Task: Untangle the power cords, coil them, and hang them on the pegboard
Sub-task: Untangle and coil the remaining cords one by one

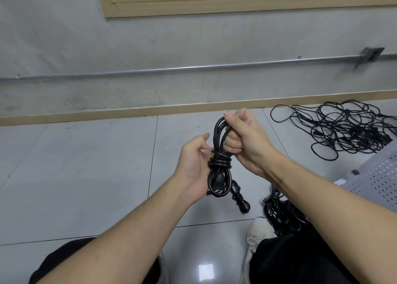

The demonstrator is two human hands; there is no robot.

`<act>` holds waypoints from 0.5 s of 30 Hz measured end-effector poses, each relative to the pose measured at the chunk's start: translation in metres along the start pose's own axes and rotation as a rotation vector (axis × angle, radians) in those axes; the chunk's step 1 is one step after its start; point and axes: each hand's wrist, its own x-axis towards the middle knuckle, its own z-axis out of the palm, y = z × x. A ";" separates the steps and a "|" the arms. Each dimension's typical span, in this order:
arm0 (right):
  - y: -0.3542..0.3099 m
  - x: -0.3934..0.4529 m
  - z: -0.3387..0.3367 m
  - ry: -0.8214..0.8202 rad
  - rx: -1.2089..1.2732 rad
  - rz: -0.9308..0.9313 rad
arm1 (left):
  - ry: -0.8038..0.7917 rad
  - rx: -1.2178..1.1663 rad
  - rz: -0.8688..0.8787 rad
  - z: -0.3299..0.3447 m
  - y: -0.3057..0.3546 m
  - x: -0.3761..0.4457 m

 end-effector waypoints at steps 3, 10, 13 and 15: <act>-0.003 0.000 0.001 -0.005 -0.010 -0.009 | -0.023 0.049 0.032 -0.004 -0.004 0.004; -0.010 -0.003 -0.005 0.007 -0.129 -0.008 | -0.028 0.149 0.211 0.005 -0.016 0.007; -0.009 -0.005 -0.011 0.002 -0.376 -0.019 | 0.131 0.125 0.198 0.008 -0.023 0.014; -0.010 -0.005 -0.011 0.010 -0.549 -0.061 | 0.241 0.131 0.233 0.013 -0.025 0.015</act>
